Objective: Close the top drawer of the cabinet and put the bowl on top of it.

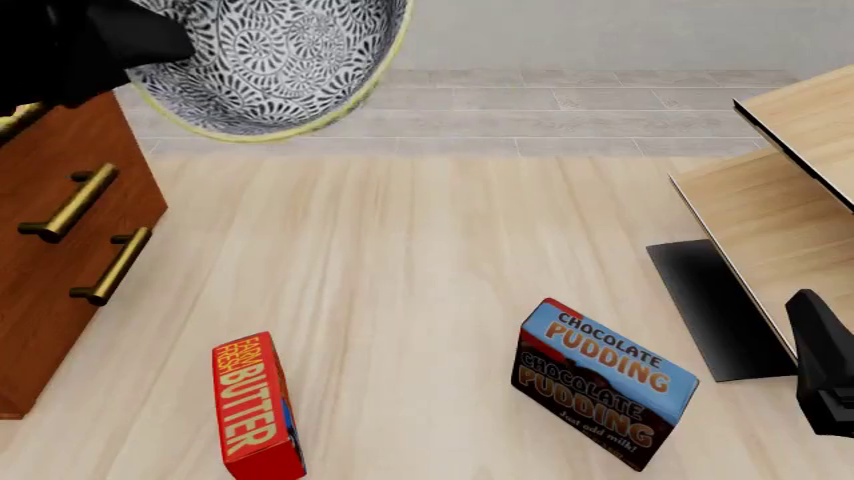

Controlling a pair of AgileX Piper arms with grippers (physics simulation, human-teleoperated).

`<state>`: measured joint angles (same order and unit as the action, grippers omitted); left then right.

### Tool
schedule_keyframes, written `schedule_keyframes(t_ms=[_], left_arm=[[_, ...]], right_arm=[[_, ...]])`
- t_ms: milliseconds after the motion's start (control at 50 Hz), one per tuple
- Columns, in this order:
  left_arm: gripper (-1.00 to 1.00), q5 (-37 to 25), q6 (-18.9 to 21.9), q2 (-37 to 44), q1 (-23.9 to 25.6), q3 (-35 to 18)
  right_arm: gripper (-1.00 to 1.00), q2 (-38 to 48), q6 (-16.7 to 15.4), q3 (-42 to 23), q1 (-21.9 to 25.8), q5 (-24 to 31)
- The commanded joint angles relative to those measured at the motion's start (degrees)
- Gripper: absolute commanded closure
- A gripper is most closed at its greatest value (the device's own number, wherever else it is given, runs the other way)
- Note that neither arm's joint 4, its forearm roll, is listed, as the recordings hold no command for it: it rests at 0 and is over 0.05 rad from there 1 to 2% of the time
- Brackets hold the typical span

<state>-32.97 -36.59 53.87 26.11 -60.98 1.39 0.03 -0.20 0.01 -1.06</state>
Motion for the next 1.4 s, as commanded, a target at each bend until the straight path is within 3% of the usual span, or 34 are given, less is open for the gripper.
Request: schedule_keyframes(t_ms=[20,660,1080,1400], left_arm=[[1.00,-6.5,0.6,-4.8,-1.6,-3.9],[1.00,-14.9,1.7,-5.6,-8.9,-15.3],[1.00,-19.8,3.0,-3.6,-16.8,-24.2],[1.00,-21.1,2.4,-4.0,-20.8,-25.7]], right_arm=[[-1.00,-0.4,0.0,0.0,0.0,0.3],[-1.00,-0.4,0.0,0.0,0.0,0.3],[-1.00,-0.4,0.0,0.0,0.0,0.3],[-1.00,-0.4,0.0,0.0,0.0,0.4]])
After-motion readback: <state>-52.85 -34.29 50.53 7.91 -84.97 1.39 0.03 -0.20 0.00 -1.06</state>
